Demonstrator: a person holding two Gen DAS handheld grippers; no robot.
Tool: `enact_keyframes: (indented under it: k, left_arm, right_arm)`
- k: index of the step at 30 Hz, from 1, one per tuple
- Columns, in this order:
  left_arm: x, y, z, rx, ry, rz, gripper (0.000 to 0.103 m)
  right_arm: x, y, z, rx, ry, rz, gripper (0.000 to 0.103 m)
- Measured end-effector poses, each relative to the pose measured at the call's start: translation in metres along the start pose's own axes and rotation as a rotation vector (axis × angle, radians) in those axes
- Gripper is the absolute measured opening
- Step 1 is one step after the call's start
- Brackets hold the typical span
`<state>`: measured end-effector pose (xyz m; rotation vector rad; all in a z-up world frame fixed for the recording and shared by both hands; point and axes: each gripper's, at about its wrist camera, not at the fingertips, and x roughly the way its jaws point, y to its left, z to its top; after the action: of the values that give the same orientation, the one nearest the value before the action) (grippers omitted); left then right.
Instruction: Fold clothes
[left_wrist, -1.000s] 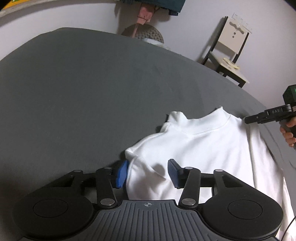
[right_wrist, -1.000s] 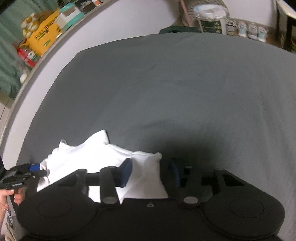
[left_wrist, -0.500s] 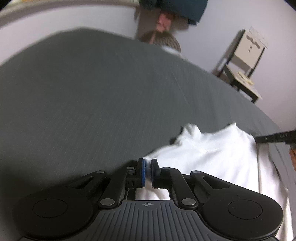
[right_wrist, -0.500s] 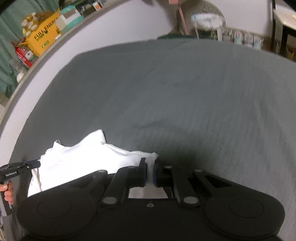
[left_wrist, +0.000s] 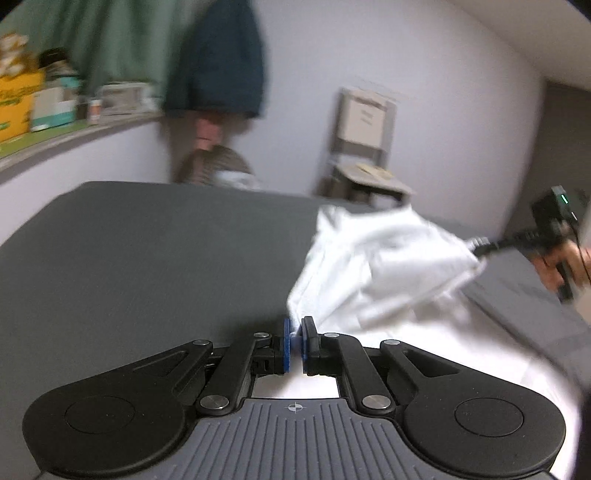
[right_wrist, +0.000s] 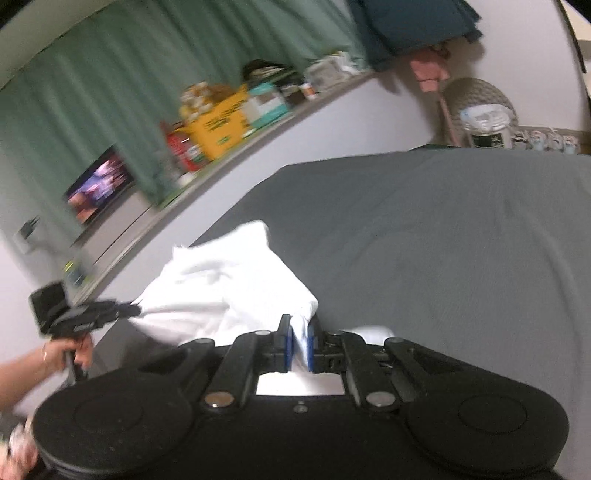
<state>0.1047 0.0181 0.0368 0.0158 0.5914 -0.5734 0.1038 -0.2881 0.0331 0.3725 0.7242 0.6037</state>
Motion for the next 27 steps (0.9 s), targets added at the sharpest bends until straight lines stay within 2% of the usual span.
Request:
enact_keyframes:
  k: [3,6,9,11,12,13,15,18,23,24,25,26,27]
  left_arm:
    - [-0.027,-0.025,-0.034,0.06,0.118,-0.05,0.005]
    - [-0.035,-0.051,-0.062,0.197,0.215,-0.082,0.006]
    - [-0.038,-0.073,-0.07,0.316,0.274,-0.029,0.006]
    - [-0.039,-0.084,-0.066,0.366,0.279,0.006,0.016]
    - [-0.039,-0.089,-0.063,0.384,0.278,0.02,0.037]
    - [-0.04,-0.095,-0.06,0.403,0.273,0.035,0.07]
    - [-0.046,-0.108,-0.057,0.446,0.22,0.071,0.103]
    - [-0.042,-0.121,-0.05,0.5,0.217,0.057,0.103]
    - [-0.012,-0.121,-0.04,0.479,0.276,0.006,0.101]
    - [-0.004,-0.119,-0.04,0.471,0.284,-0.002,0.092]
    - [0.004,-0.115,-0.04,0.453,0.3,-0.007,0.069]
    - [0.012,-0.111,-0.04,0.432,0.323,-0.006,0.056]
    - [0.02,-0.107,-0.043,0.413,0.349,-0.004,0.04]
  right_arm:
    - [-0.024,0.018,-0.05,-0.039,0.088,-0.045,0.008]
    - [-0.025,0.023,-0.087,-0.024,0.16,-0.104,0.008]
    - [-0.02,0.042,-0.103,-0.121,0.179,-0.194,0.012]
    - [-0.016,0.063,-0.106,-0.249,0.174,-0.26,0.019]
    - [-0.014,0.074,-0.107,-0.317,0.17,-0.291,0.029]
    - [-0.012,0.085,-0.109,-0.379,0.166,-0.31,0.038]
    - [-0.007,0.1,-0.111,-0.477,0.157,-0.321,0.039]
    - [0.006,0.106,-0.107,-0.535,0.16,-0.3,0.039]
    - [0.036,0.085,-0.087,-0.475,0.267,-0.207,0.04]
    - [0.042,0.081,-0.083,-0.463,0.289,-0.188,0.04]
    - [0.047,0.075,-0.079,-0.436,0.311,-0.152,0.04]
    - [0.049,0.07,-0.076,-0.405,0.329,-0.112,0.039]
    - [0.048,0.067,-0.074,-0.392,0.336,-0.09,0.034]
